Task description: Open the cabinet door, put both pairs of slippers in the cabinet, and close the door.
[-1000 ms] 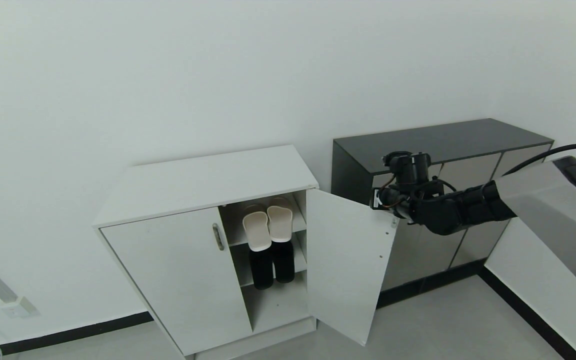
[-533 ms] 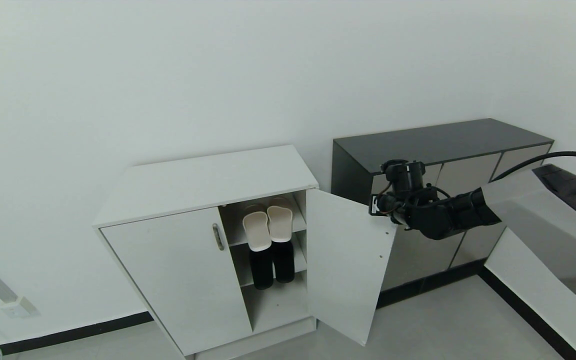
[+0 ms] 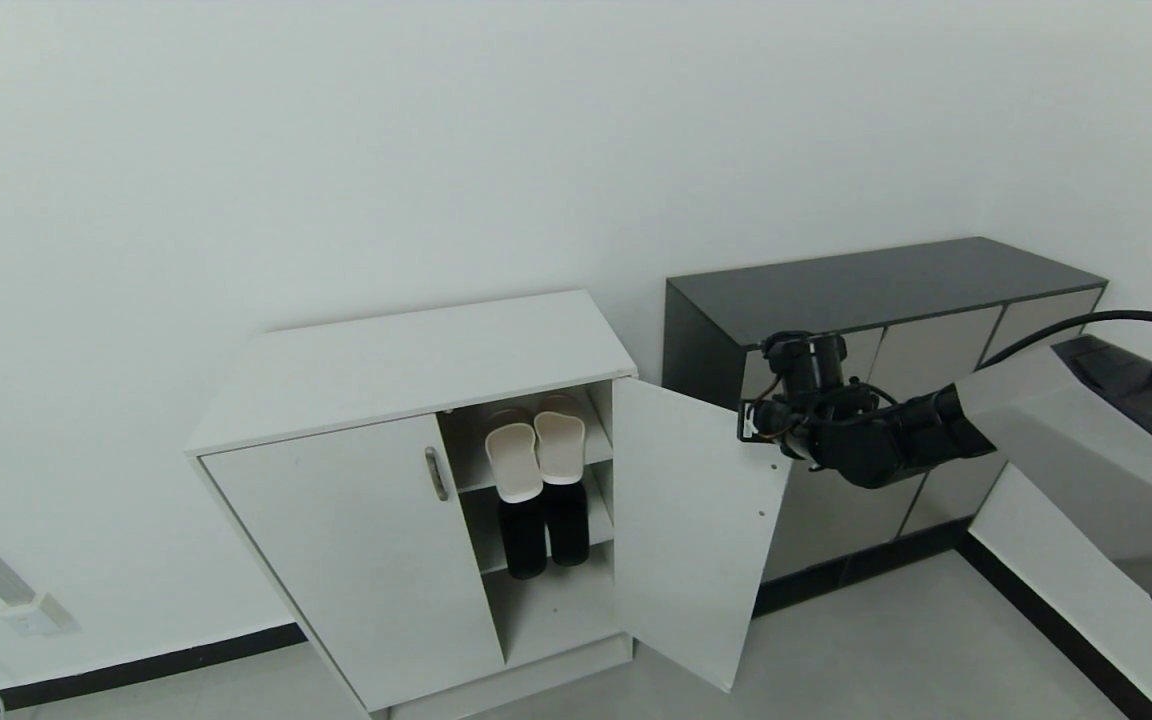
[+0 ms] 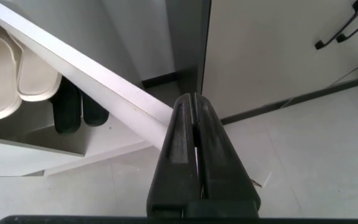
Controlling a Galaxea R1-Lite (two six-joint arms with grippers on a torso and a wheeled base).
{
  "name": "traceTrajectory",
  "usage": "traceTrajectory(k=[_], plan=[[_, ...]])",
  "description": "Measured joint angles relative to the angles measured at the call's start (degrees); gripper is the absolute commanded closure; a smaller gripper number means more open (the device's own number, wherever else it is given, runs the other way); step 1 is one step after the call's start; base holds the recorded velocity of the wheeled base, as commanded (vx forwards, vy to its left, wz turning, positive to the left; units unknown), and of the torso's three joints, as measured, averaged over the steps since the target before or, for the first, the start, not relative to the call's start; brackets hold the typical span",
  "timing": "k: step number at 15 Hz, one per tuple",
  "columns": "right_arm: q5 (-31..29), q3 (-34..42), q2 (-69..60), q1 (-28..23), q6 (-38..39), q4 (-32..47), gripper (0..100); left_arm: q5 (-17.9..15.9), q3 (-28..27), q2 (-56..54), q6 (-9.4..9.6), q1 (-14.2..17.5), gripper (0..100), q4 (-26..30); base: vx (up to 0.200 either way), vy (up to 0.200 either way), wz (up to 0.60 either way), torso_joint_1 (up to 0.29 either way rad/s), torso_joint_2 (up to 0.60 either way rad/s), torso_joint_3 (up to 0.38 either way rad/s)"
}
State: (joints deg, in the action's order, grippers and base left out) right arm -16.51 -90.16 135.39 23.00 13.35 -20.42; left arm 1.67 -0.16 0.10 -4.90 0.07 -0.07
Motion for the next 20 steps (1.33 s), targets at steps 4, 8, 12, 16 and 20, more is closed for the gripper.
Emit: traceTrajectory(k=[4,8,12,16,20], plan=[[-0.2,2.3,-1.2,1.5,0.1,-0.2,100,0.0,0.0,0.0,0.0,0.0,100,0.0,0.0,0.0,0.0,0.0,0.0,0.0],[-0.5,10.4,-4.5,7.3,-0.2,-6.5,100,0.0,0.0,0.0,-0.05,0.0,100,0.0,0.0,0.0,0.0,0.0,0.0,0.0],[-0.4,17.5,-8.7,11.8,-3.0,-13.4,100,0.0,0.0,0.0,-0.1,0.0,100,0.0,0.0,0.0,0.0,0.0,0.0,0.0],[-0.2,22.7,-10.6,12.6,-10.0,-22.7,100,0.0,0.0,0.0,-0.07,0.0,100,0.0,0.0,0.0,0.0,0.0,0.0,0.0],[0.1,26.3,-10.8,12.9,-13.7,-28.1,100,0.1,0.0,0.0,0.0,0.0,100,0.0,0.0,0.0,0.3,-0.002,0.0,0.002]])
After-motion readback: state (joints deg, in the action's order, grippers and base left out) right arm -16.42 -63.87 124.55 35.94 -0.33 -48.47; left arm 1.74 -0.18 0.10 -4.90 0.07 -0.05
